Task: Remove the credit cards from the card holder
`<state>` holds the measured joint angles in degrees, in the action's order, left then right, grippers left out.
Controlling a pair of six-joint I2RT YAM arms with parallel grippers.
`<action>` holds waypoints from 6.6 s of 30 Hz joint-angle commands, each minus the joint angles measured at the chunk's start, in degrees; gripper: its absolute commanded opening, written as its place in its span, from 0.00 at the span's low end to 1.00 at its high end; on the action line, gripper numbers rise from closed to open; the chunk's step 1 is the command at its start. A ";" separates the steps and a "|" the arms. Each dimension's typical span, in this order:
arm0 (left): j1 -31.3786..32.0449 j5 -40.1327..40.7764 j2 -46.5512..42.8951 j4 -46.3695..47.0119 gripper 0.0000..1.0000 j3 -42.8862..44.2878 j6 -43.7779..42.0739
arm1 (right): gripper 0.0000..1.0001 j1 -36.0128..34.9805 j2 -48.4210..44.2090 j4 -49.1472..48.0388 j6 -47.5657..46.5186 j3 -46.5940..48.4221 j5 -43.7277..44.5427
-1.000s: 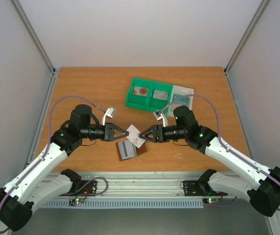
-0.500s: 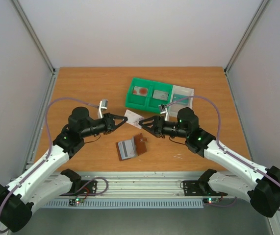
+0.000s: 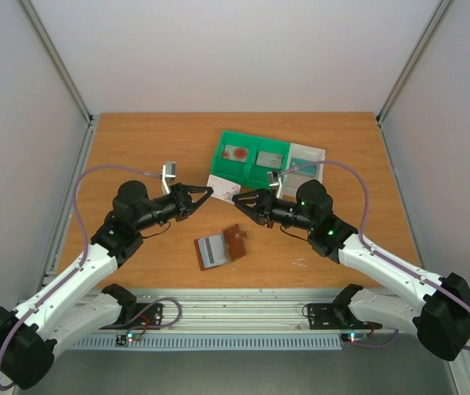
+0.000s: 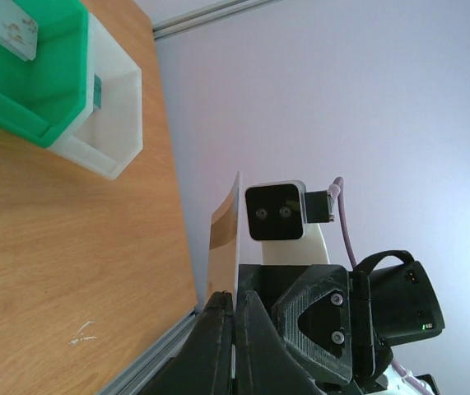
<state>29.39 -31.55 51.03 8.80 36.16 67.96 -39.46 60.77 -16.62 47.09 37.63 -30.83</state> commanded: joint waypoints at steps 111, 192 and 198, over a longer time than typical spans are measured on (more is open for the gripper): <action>-0.03 10.26 0.44 -46.40 0.99 4.70 -35.06 | 0.02 26.45 57.70 42.60 -34.84 53.86 12.66; -3.11 -1.72 13.67 -26.48 0.94 -7.35 -22.74 | 0.33 0.98 35.63 43.16 -37.75 21.02 5.45; -3.11 -1.75 13.37 -26.54 0.94 -7.20 -22.35 | 0.29 0.71 37.92 40.30 -37.15 18.06 6.56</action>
<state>26.63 -32.36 64.53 -20.47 29.23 44.97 -38.02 98.04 26.13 10.17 57.74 -24.51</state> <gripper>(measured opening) 0.937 0.304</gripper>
